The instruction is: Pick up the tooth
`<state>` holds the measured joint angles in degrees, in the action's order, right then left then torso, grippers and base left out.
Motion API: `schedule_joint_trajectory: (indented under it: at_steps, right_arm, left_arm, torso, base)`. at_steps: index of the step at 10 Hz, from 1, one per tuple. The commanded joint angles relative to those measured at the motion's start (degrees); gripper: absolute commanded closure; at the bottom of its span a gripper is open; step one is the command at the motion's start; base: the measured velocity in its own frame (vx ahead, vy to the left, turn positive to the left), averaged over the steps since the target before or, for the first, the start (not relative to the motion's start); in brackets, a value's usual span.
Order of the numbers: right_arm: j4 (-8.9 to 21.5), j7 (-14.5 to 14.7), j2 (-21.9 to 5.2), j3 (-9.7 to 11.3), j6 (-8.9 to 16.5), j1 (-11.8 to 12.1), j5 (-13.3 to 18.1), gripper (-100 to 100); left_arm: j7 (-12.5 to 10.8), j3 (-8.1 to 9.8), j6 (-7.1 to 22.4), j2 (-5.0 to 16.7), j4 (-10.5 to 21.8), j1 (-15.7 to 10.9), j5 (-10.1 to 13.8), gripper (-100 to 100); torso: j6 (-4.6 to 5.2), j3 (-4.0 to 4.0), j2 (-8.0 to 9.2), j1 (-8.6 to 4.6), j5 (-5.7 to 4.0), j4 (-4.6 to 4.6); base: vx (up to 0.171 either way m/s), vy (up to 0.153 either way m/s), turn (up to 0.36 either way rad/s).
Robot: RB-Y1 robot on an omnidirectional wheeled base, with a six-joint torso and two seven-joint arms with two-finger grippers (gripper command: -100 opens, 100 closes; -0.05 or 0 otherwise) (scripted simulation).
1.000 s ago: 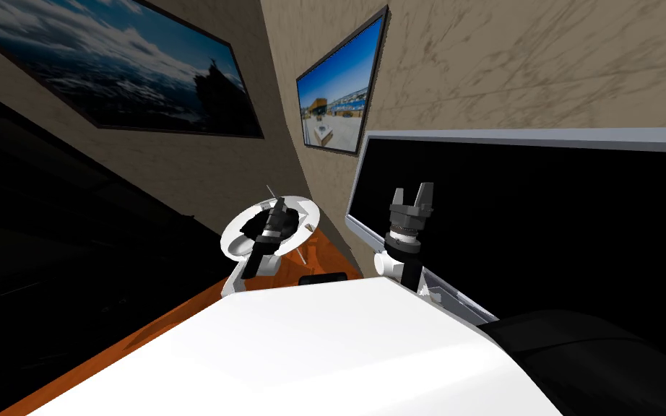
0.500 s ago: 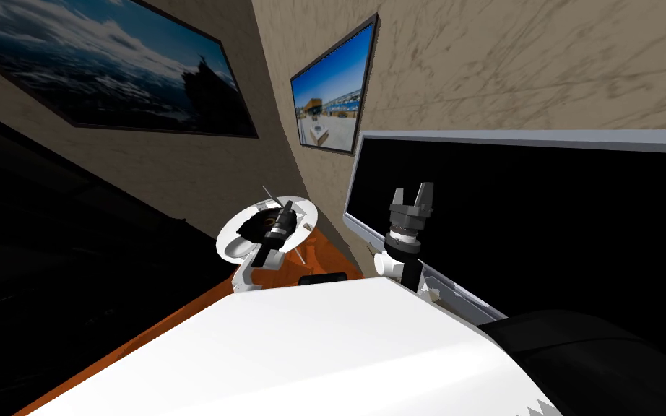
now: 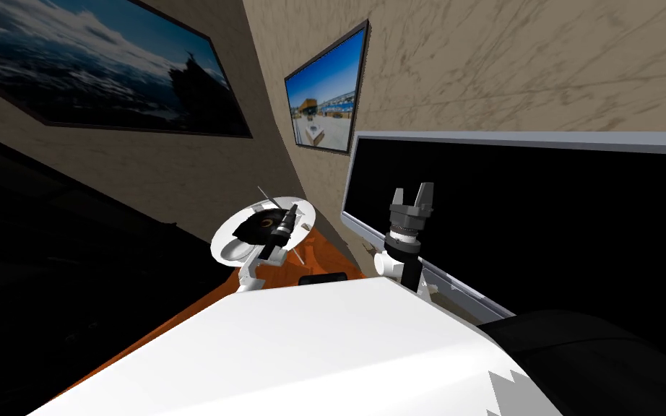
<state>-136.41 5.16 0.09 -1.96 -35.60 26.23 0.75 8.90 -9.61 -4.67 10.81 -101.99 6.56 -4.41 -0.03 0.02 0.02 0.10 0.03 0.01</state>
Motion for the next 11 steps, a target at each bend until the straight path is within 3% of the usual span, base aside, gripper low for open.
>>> schedule_joint_trajectory:
  at_steps: [1, 11]
  right_arm:
    - [0.0, 0.0, 0.0, 0.0, 0.0, 0.0, 0.0, 0]
    - [0.0, 0.0, 0.0, 0.0, 0.0, 0.0, 0.0, 0]
  left_arm:
    - [0.25, -0.56, 2.86, 0.79, 2.86, -2.07, 0.57, -100]
    - [1.69, -2.33, 15.68, 2.64, 15.67, -9.67, 2.86, -100]
  torso:
    - [0.0, 0.0, 0.0, 0.0, 0.0, 0.0]
    - [0.01, -0.06, -0.11, -0.04, -0.01, -0.02]
  base:
    - [-0.013, 0.013, -0.115]
    - [0.004, 0.009, -0.093]
